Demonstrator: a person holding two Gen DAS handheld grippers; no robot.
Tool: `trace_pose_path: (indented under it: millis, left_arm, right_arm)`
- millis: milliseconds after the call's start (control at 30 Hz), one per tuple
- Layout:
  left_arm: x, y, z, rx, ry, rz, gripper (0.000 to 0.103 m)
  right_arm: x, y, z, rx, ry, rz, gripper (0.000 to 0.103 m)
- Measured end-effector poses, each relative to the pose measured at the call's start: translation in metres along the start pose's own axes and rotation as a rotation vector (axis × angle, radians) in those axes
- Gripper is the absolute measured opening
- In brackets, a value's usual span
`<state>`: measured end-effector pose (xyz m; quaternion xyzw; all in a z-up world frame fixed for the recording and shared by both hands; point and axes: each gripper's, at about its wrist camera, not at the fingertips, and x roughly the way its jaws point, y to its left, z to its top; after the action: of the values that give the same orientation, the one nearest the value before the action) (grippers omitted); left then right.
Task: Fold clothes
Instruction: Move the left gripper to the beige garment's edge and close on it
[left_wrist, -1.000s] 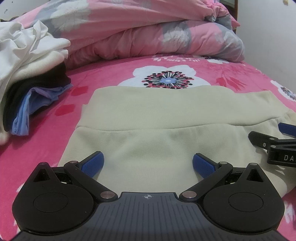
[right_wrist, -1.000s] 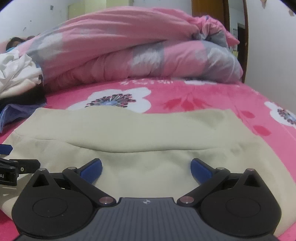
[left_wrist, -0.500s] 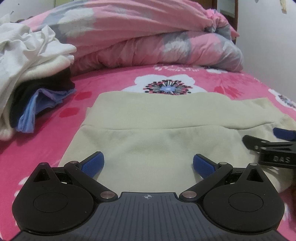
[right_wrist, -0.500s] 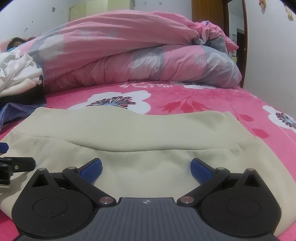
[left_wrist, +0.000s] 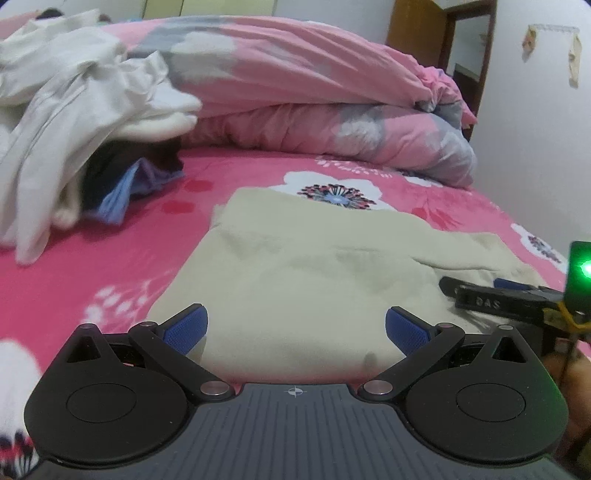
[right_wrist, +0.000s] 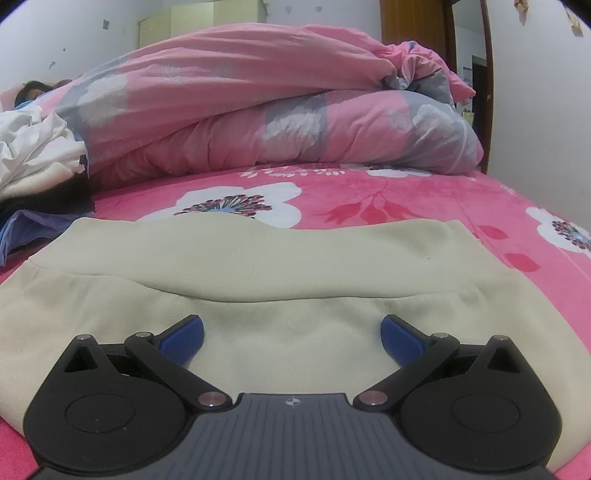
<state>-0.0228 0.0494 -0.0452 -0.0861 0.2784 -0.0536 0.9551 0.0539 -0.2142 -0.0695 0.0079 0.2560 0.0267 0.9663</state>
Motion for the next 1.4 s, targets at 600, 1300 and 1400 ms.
trace_pose_path:
  millis: [600, 1300, 1400]
  left_arm:
    - [0.002, 0.031, -0.026, -0.220, 0.054, -0.023, 0.101]
    - [0.005, 0.048, -0.018, -0.463, 0.086, -0.126, 0.090]
    - [0.011, 0.045, -0.018, -0.474, 0.089, -0.141, 0.090]
  right_arm:
    - [0.001, 0.001, 0.000, -0.001, -0.001, -0.003, 0.103]
    - [0.000, 0.000, 0.000, 0.001, -0.005, -0.001, 0.103]
    - [0.000, 0.000, 0.000, 0.001, -0.007, -0.001, 0.103]
